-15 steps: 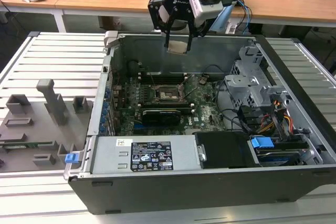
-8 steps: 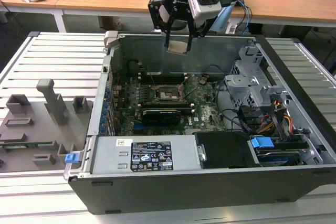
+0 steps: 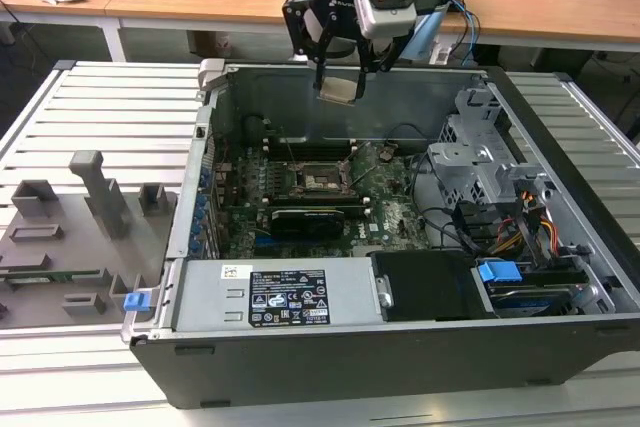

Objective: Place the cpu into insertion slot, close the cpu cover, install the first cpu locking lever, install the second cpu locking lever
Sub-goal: 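Place the cpu into insertion slot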

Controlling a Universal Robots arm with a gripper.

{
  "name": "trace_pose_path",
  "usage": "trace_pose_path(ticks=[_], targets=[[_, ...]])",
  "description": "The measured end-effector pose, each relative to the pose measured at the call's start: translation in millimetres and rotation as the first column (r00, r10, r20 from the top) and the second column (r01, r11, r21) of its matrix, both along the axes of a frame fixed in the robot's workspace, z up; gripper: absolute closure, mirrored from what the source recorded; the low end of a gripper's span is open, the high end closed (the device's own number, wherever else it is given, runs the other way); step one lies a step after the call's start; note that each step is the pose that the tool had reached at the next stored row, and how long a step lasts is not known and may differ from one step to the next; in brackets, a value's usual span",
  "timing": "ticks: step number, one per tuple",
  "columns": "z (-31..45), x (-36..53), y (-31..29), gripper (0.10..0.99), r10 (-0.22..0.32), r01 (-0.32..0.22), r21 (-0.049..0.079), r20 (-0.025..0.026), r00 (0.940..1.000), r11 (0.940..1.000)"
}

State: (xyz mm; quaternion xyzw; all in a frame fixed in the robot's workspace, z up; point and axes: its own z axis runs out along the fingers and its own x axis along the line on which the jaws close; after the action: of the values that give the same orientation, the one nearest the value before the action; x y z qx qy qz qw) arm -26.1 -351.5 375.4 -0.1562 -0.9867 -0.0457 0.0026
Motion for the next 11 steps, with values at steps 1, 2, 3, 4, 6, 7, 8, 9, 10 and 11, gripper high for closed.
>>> trace_pose_path(ticks=[1, 2, 3, 4, 6, 7, 8, 9, 10, 11], targets=[[0.0, 0.0, 0.0, 0.565, -0.003, 0.003, 0.000, 0.0000, 1.0000, 1.0000], [0.0, 0.0, 0.0, 0.565, -0.007, 0.007, 0.000, 0.0000, 1.0000, 1.0000], [0.0, 0.0, 0.0, 0.565, -0.011, 0.011, 0.000, 0.0000, 0.9999, 0.9999], [0.0, 0.0, 0.0, 0.565, -0.013, 0.013, 0.000, 0.0000, 0.9999, 0.9999], [0.0, 0.0, 0.0, 0.565, -0.020, 0.020, 0.000, 0.0000, 0.9998, 0.9998], [0.0, -0.2, 0.0, 0.565, -0.025, 0.025, 0.000, 0.0000, 0.9997, 0.9997], [0.0, -0.2, 0.0, 0.565, -0.029, 0.029, 0.000, 0.0000, 0.9996, 0.9996], [0.0, -0.3, 0.0, 0.565, -0.034, 0.034, 0.000, -0.0001, 0.9994, 0.9994], [0.0, -0.3, 0.0, 0.565, -0.038, 0.038, 0.000, 0.0000, 0.9993, 0.9993], [0.0, -0.4, 0.0, 0.565, -0.046, 0.046, 0.000, 0.0000, 0.9990, 0.9990]])
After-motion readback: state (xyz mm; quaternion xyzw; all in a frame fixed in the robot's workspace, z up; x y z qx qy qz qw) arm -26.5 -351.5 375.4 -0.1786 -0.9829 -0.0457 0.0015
